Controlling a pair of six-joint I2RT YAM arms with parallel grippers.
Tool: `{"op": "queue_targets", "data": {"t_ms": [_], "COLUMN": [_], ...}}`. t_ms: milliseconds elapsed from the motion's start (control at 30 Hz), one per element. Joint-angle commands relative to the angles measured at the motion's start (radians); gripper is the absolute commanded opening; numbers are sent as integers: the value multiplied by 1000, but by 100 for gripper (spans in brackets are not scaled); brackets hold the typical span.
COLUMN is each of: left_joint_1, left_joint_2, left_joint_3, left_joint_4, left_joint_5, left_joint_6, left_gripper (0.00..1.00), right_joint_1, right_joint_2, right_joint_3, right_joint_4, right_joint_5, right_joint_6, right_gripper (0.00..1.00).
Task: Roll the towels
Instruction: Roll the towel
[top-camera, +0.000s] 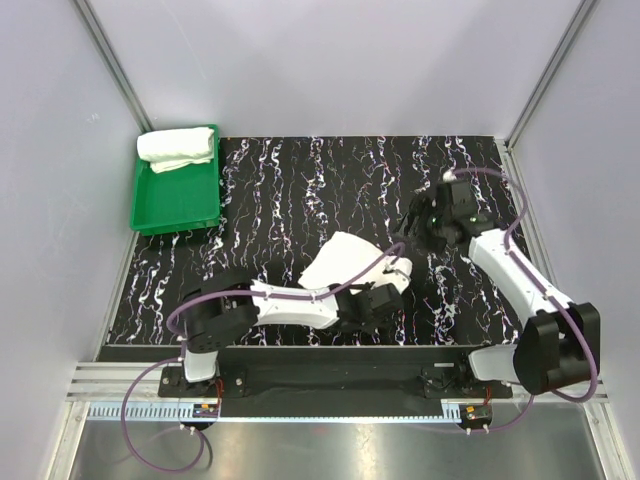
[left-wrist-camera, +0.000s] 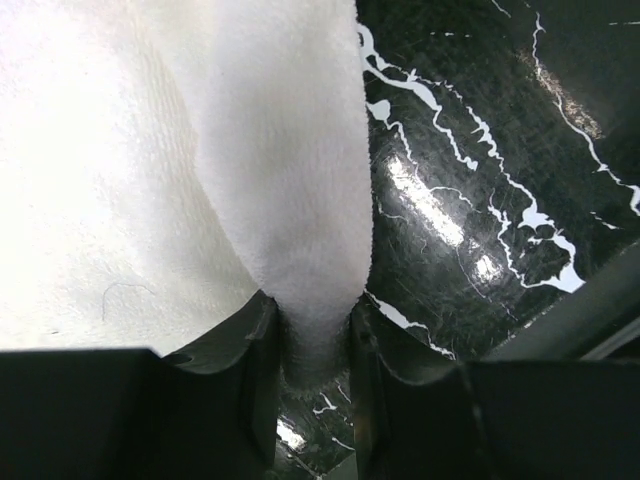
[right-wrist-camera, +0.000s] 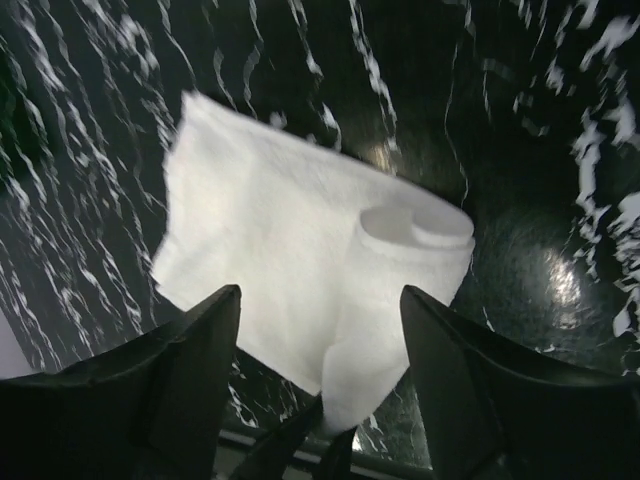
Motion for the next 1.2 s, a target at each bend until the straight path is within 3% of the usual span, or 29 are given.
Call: {"op": "queue_targets", "data": {"t_ms": [0, 167, 233, 367, 567, 667, 800, 900, 967, 1167], "left_joint_1": [22, 63, 92, 166, 216, 267, 310, 330, 335, 341], "left_joint_2": [-46, -126, -184, -238, -272, -246, -186, -132, -111, -65], "left_joint_3": [-78, -147, -230, -333, -436, -540, -684, -741, -757, -784], "left_joint_4": [42, 140, 281, 487, 689, 916, 1279, 1447, 1482, 1533], "left_joint_5": [161, 320, 416, 591, 684, 753, 787, 795, 783, 773], "left_joint_6": [-100, -173, -257, -396, -531, -677, -862, -944, -961, -1019], "left_gripper": [3, 1, 0, 0, 0, 0, 0, 0, 0, 0], "right_joint_1": [-8, -8, -8, -8, -8, -6, -8, -5, -3, 55], "right_joint_2": [-40, -86, -132, -214, -345, -385, -396, -379, -364, -295], "right_joint_3": [186, 249, 225, 114, -99, -203, -311, -375, -418, -437], "right_joint_4": [-192, -236, -220, -181, -53, 36, 159, 242, 316, 426], "right_joint_5": [216, 206, 180, 116, -48, -133, -243, -288, -309, -302], "right_joint_6": [-59, -48, -33, -2, 44, 79, 133, 161, 176, 197], "right_gripper": [77, 80, 80, 79, 74, 72, 65, 54, 46, 41]}}
